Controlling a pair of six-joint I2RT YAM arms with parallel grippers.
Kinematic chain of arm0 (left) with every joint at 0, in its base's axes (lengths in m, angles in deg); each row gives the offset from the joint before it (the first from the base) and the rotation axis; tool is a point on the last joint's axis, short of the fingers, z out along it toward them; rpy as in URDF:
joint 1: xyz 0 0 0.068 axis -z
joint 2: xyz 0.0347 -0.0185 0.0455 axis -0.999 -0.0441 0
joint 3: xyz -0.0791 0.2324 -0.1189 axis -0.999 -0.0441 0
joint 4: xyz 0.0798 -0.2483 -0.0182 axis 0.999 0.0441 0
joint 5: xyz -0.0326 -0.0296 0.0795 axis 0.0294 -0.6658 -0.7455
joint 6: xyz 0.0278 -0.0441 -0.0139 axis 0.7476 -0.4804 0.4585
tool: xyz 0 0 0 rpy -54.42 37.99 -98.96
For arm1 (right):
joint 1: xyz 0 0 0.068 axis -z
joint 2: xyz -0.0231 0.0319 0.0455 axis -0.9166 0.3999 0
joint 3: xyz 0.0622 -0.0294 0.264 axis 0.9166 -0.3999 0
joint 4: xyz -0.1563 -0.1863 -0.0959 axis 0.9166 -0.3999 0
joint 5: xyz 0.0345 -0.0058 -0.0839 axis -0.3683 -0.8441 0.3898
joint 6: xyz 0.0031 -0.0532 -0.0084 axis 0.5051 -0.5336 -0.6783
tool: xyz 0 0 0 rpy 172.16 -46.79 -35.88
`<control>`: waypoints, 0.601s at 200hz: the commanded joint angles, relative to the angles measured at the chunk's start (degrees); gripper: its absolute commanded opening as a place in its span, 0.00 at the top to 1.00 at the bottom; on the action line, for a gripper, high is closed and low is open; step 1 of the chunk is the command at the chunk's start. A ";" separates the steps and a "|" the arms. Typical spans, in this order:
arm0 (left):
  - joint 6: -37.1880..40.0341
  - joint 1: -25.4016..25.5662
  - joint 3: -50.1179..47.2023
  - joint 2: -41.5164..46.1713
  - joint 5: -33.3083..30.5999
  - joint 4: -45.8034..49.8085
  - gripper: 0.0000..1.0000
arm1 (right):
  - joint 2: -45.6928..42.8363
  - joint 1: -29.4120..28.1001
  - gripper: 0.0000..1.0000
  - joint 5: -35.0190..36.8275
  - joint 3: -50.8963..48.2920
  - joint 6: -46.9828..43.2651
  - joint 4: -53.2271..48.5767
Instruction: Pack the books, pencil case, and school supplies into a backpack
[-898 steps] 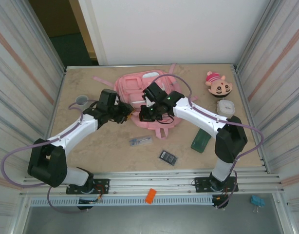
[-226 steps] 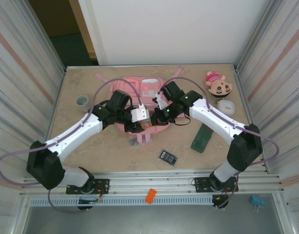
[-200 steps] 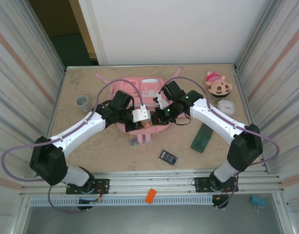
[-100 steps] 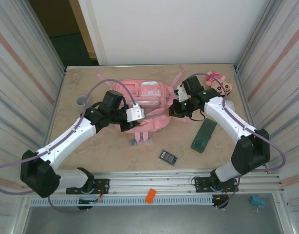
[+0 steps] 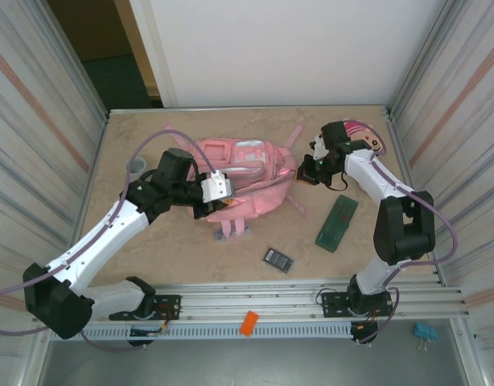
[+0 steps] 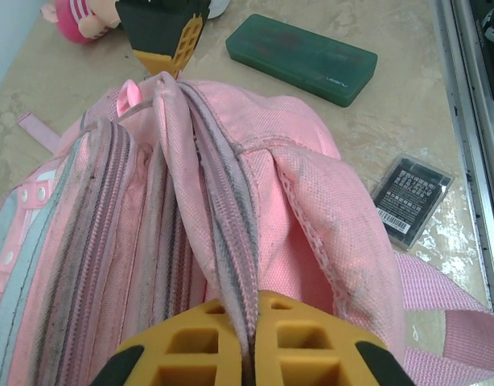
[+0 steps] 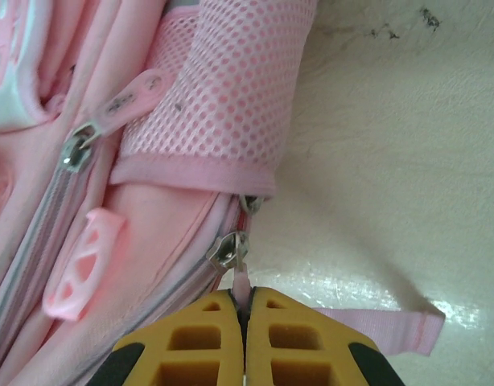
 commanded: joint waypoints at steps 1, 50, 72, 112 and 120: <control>-0.71 -0.42 1.38 4.41 3.51 -0.47 1.00 | 1.19 2.19 1.00 4.77 0.35 0.90 4.30; -1.17 -0.04 -1.93 2.50 -1.16 -4.60 0.82 | -6.50 1.18 0.69 -2.10 -1.43 -1.21 8.02; -2.26 -0.89 -0.77 2.64 -0.93 -2.48 0.46 | -11.18 0.16 0.49 -2.14 -3.15 -4.09 7.14; -0.13 -2.06 -1.51 1.37 -3.71 -0.09 0.31 | -21.02 -3.74 0.44 0.43 -11.31 -9.49 10.20; 1.54 -2.07 -1.19 -0.33 -4.30 0.82 0.28 | -22.56 -4.73 0.44 0.93 -12.93 -10.55 11.12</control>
